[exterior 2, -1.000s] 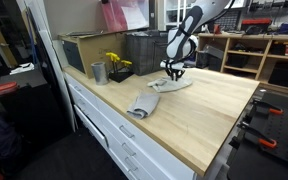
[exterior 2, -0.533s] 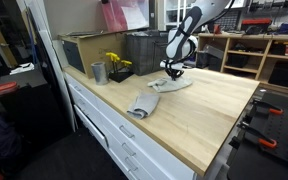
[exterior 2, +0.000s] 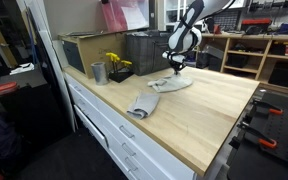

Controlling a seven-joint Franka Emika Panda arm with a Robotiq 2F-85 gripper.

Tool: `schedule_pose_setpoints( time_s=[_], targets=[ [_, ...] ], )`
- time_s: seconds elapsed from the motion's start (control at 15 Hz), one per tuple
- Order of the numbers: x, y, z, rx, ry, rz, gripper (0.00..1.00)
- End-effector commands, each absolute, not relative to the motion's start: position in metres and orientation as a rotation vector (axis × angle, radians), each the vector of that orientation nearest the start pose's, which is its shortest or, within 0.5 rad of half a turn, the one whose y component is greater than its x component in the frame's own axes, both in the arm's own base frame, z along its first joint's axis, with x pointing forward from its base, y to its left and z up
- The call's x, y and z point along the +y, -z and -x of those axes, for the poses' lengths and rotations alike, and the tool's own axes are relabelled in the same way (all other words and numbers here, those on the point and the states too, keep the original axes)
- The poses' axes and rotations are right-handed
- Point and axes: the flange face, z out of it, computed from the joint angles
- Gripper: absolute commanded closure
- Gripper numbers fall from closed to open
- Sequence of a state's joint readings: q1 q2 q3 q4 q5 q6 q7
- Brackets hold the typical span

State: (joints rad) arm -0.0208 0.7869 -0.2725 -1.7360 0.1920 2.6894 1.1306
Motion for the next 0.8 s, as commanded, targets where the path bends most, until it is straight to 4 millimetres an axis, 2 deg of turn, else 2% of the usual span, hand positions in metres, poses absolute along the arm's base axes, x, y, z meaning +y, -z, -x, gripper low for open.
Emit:
schedule_pose_setpoints(
  time_s=[0.0,0.13,0.2,0.27,0.4,0.53,0.67,0.73],
  targets=[
    [-0.200,-0.198,-0.653,2.249,0.445,2.161,0.99],
    [-0.206,-0.211,-0.657,2.326,0.529,2.135,0.97],
    [-0.206,-0.216,-0.658,2.359,0.564,2.136,0.69],
    [-0.203,-0.218,-0.659,2.400,0.614,2.142,0.68],
    [-0.194,-0.223,-0.659,2.466,0.688,2.162,0.55],
    [-0.177,-0.223,-0.658,2.514,0.724,2.200,0.39],
    [-0.153,-0.221,-0.657,2.457,0.668,2.273,0.24],
    [-0.139,-0.218,-0.658,2.366,0.628,2.333,0.18]
  ],
)
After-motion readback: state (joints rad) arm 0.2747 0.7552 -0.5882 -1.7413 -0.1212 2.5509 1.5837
